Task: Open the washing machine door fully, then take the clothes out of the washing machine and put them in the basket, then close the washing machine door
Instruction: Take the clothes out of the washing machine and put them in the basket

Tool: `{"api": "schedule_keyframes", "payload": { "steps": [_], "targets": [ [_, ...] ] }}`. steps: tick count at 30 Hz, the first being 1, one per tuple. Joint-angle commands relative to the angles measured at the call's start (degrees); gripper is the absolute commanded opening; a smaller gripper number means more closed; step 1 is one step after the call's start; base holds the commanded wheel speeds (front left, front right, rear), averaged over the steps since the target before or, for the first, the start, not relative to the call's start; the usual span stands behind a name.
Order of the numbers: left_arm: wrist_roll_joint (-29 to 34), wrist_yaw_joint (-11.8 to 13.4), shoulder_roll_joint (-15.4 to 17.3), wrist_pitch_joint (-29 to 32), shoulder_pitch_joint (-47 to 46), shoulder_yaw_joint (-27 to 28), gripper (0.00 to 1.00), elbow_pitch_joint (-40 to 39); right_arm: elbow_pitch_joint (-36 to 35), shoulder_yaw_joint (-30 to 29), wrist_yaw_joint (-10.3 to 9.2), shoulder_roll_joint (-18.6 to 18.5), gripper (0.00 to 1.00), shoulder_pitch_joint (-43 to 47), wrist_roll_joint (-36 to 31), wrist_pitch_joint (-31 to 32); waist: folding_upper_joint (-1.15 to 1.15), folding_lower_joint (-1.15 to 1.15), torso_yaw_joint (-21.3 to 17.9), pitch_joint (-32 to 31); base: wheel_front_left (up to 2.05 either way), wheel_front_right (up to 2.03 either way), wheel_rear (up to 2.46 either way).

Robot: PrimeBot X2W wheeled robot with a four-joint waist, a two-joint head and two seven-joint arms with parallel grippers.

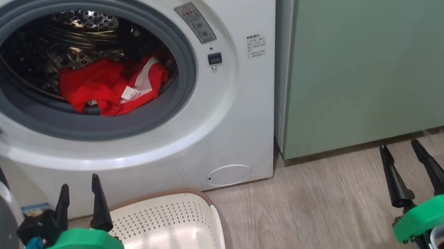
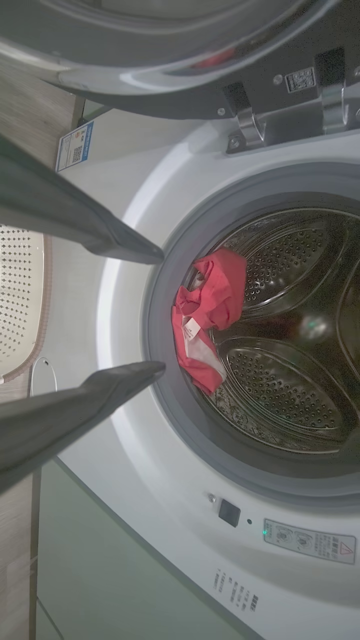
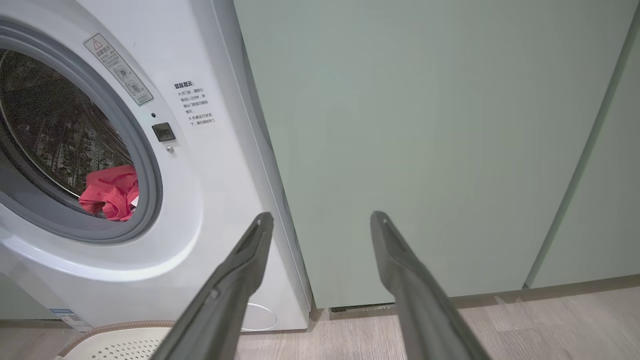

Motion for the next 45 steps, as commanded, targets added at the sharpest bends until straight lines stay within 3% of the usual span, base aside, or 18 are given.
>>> {"api": "schedule_keyframes", "payload": {
  "steps": [1,12,17,22,32,41,45],
  "targets": [
    [0.57,0.20,0.64,-0.38,-2.65,1.78,1.00,-1.44,-1.63,1.32,-0.02,-0.25,1.00,-1.98,-0.18,-0.62,0.00,0.00,0.03,0.06,1.15,-1.15,0.00],
    [3.07,0.60,0.43,-0.33,-5.93,-0.04,1.00,6.37,-1.30,1.90,-0.02,-0.56,1.00,-2.08,-0.11,-0.62,0.00,0.00,-0.31,0.72,0.34,-0.34,0.00],
    [4.42,1.56,1.62,4.60,-14.05,-2.11,1.00,13.85,-1.01,3.26,-0.02,-0.84,1.00,-2.54,0.17,-0.62,0.00,0.00,-1.65,2.38,0.00,0.00,0.00],
    [5.10,2.30,3.98,11.13,-22.31,-3.06,1.00,19.09,-0.83,4.51,-0.02,-1.23,1.00,-4.36,0.91,-0.62,0.00,0.00,-4.07,5.58,0.00,0.00,0.00],
    [8.00,6.26,10.95,22.33,-39.54,-4.80,1.00,26.15,-1.02,7.16,-0.02,-1.09,1.00,-9.36,2.70,-0.62,0.00,0.00,-9.49,15.44,0.00,0.00,0.00],
    [10.11,8.10,14.89,24.61,-49.26,-6.73,1.00,30.02,-1.72,8.20,-0.02,-0.50,1.00,-13.13,3.66,-0.62,0.00,0.00,-12.80,22.70,0.00,0.00,0.00],
    [11.11,10.45,16.35,23.36,-52.63,-7.40,1.00,31.83,-1.92,8.57,-0.02,-0.37,1.00,-14.48,3.91,-0.62,0.00,0.00,-13.92,25.31,0.00,0.00,0.00]
  ]
}}
